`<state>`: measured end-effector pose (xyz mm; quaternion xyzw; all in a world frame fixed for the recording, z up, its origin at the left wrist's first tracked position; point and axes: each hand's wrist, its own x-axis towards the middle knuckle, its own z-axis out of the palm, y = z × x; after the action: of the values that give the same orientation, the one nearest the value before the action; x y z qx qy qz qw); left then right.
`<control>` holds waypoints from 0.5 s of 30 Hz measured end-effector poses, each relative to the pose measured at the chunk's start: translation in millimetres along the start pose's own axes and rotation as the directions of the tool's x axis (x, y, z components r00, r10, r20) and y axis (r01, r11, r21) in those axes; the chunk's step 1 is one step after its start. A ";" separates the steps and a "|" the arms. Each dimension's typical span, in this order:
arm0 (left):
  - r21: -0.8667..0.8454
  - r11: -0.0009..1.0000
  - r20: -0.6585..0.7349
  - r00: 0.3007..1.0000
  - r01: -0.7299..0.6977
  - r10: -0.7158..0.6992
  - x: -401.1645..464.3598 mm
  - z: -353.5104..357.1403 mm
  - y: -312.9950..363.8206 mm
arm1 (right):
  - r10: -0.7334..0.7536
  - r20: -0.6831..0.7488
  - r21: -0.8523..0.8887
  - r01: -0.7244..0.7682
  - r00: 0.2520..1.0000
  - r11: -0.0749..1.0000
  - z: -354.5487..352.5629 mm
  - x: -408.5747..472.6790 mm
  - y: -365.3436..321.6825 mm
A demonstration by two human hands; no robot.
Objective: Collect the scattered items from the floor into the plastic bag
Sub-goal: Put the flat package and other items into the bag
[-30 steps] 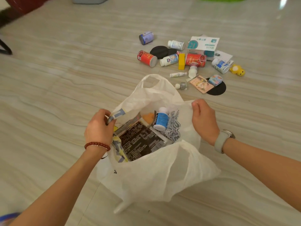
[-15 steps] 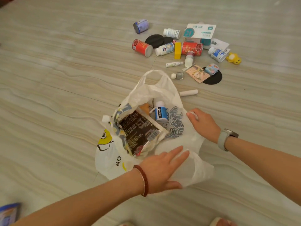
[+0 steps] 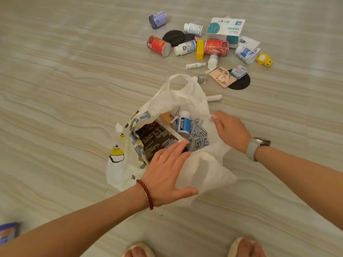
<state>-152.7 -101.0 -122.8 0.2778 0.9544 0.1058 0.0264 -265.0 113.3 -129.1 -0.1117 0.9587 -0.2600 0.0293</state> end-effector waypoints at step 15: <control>0.205 0.900 0.561 0.800 -0.383 0.213 -14.7 45.2 -27.5 | 0.046 0.208 -0.170 -0.010 0.977 0.985 5.7 -31.2 28.4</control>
<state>-149.8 -123.1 -173.0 0.4450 0.8582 -0.1217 0.2252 -239.6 141.6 -148.4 -0.1271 0.9701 -0.1647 0.1253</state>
